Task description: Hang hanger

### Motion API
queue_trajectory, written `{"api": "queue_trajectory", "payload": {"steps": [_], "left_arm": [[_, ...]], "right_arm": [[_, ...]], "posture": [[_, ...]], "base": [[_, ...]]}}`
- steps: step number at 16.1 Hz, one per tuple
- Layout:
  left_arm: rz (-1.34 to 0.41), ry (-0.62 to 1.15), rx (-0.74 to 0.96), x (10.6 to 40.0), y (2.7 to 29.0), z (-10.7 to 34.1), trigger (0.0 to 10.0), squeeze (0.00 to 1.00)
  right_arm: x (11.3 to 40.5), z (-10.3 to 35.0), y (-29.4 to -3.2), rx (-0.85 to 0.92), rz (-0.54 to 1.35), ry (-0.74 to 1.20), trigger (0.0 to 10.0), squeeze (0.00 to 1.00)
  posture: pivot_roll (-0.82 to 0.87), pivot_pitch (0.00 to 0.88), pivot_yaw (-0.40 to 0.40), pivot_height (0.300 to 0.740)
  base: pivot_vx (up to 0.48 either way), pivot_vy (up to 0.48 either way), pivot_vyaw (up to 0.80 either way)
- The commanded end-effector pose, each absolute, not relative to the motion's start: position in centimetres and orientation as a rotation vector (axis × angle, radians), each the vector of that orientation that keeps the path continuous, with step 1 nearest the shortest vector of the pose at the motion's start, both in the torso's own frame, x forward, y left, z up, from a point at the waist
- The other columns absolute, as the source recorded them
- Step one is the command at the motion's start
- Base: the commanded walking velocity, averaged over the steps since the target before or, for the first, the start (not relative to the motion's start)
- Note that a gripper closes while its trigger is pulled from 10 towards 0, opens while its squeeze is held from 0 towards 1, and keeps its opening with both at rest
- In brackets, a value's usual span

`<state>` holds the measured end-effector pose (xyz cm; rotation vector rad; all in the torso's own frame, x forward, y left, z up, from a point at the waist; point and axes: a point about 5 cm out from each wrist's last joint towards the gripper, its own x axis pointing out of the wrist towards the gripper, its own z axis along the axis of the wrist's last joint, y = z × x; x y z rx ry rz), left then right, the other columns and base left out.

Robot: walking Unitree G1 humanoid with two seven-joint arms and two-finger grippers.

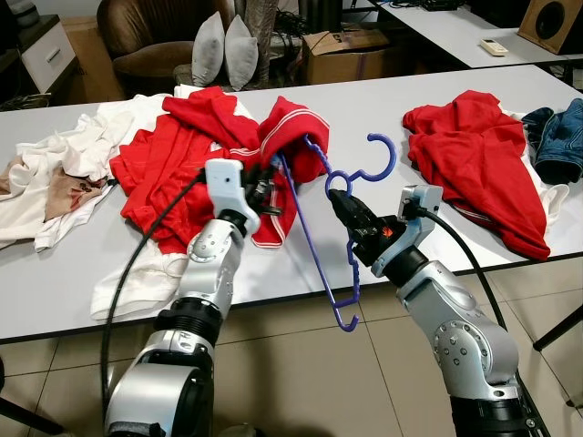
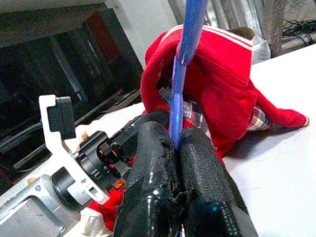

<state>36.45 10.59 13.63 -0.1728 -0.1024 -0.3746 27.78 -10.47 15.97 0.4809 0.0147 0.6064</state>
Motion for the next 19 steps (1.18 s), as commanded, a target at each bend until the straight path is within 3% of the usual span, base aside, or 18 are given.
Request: {"api": "queue_trajectory", "payload": {"steps": [1, 10, 13, 14, 16, 19], "left_arm": [[-0.362, -0.11, -0.156, 36.5, 11.0, 13.8, 0.0, 0.0], [-0.386, -0.123, -0.206, 36.7, 11.4, 14.1, 0.0, 0.0], [-0.569, -0.138, -0.102, 36.5, 11.8, 15.8, 0.0, 0.0], [-0.731, -0.104, 0.006, 36.2, 12.9, 17.3, 0.0, 0.0], [-0.845, -0.07, 0.095, 35.9, 14.0, 19.0, 0.0, 0.0], [-1.028, 0.012, 0.291, 35.0, 15.9, 21.7, 0.0, 0.0]], "right_arm": [[27.7, 17.0, -10.3, 0.497, 0.626, -0.031, 0.0, 0.0], [27.7, 17.0, -10.4, 0.501, 0.621, -0.034, 0.0, 0.0], [28.6, 17.2, -10.7, 0.513, 0.589, -0.041, 0.0, 0.0], [29.4, 17.3, -10.6, 0.482, 0.582, -0.046, 0.0, 0.0], [30.3, 17.8, -10.4, 0.467, 0.582, -0.062, 0.0, 0.0], [32.1, 20.4, -9.1, 0.599, 0.605, -0.158, 0.0, 0.0]], "posture": [[-0.13, 0.0, 0.09, 0.74], [-0.13, 0.0, 0.086, 0.74], [-0.13, 0.0, 0.086, 0.74], [-0.12, 0.0, 0.083, 0.74], [-0.11, 0.0, 0.077, 0.74], [-0.08, 0.0, 0.062, 0.74]], "base": [[0.0, 0.0, 0.0], [0.0, 0.0, 0.0], [0.0, 0.0, 0.0], [0.0, 0.0, 0.0], [0.0, 0.0, 0.0], [0.0, 0.0, 0.0]]}}
